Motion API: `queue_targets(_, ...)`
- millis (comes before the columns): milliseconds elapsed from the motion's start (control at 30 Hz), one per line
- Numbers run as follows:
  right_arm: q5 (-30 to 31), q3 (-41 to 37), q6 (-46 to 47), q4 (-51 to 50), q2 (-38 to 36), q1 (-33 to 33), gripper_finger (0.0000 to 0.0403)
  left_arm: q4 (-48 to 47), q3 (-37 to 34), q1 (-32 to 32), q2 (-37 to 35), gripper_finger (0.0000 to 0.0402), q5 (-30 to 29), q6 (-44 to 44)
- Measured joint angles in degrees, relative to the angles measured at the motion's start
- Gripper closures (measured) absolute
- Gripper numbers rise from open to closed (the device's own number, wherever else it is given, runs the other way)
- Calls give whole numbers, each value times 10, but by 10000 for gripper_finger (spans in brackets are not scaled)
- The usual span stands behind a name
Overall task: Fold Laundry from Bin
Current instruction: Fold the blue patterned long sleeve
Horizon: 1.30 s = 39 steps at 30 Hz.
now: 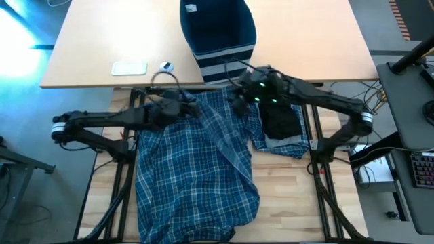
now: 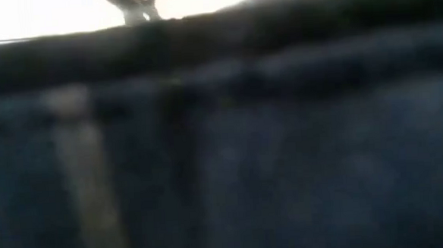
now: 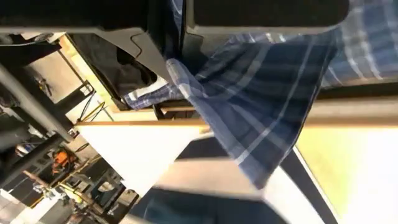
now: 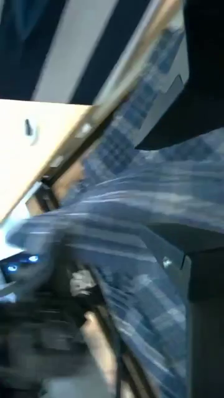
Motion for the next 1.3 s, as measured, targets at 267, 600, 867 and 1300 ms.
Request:
queue_targets(267, 133, -9, 131, -165, -50, 193, 186, -106, 3, 0, -133, 401, -3, 50)
queue_targets(600, 132, -50, 513, -202, 67, 408, 169, -204, 3, 1, -193, 402, -3, 104)
queue_targets(867, 62, -52, 694, -203, 154, 488, 97, -204, 3, 1, -195, 402, -3, 127)
queue_targets(1300, 41, -170, 703, -21, 172, 481, 151, -202, 2, 1, -194, 402, -3, 120)
